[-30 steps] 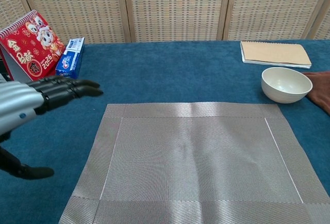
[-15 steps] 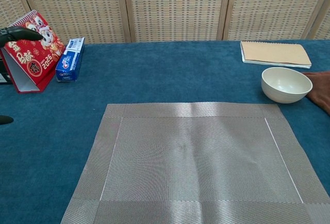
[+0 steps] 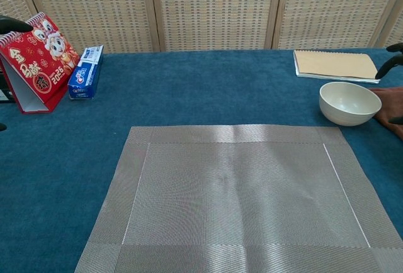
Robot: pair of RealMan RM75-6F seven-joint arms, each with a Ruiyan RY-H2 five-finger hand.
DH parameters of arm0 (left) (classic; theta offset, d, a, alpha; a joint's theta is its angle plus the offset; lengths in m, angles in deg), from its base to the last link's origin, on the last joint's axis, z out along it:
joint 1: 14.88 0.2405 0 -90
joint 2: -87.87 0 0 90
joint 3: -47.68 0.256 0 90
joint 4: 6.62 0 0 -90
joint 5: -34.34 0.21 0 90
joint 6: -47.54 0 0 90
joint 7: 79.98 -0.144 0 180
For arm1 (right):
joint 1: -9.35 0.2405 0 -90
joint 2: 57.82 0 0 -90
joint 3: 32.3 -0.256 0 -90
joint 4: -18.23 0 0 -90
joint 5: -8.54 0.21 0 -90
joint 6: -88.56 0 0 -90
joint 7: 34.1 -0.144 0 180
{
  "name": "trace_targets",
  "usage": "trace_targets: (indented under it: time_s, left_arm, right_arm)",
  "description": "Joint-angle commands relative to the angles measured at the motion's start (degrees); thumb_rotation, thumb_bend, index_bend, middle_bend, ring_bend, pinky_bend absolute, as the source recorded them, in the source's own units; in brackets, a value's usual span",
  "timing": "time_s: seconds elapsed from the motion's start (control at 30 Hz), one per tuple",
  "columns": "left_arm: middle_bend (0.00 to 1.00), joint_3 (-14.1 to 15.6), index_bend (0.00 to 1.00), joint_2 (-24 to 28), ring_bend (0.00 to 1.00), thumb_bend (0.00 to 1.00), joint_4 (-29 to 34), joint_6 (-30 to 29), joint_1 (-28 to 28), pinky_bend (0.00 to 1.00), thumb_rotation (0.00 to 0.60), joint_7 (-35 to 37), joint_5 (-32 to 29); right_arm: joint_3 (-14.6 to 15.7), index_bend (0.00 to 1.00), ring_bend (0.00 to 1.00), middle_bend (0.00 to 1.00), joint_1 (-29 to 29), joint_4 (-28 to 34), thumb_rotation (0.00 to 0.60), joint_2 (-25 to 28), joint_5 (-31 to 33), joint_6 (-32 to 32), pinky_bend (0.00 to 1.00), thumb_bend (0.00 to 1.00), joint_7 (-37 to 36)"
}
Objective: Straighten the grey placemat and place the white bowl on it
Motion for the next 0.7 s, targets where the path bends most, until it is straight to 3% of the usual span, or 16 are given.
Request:
trace_targets:
  time_s: [0.03, 0.7]
  left_arm:
    - [0.0, -0.3, 0.05, 0.0, 0.0, 0.09, -0.1, 0.3, 0.1, 0.0, 0.6, 0.3, -0.1]
    - [0.0, -1.3, 0.06, -0.4, 0.0, 0.09, -0.6, 2.2, 0.6, 0.0, 0.6, 0.8, -0.1]
  right_arm:
    - [-0.1, 0.34, 0.0, 0.0, 1.1, -2.0, 0.6, -1.5, 1.2, -1.3, 0.0, 0.16, 0.6]
    - [-0.2, 0.4, 0.0, 0.0, 5.8, -15.0, 0.6, -8.3, 3.9, -7.3, 0.0, 0.21, -1.6]
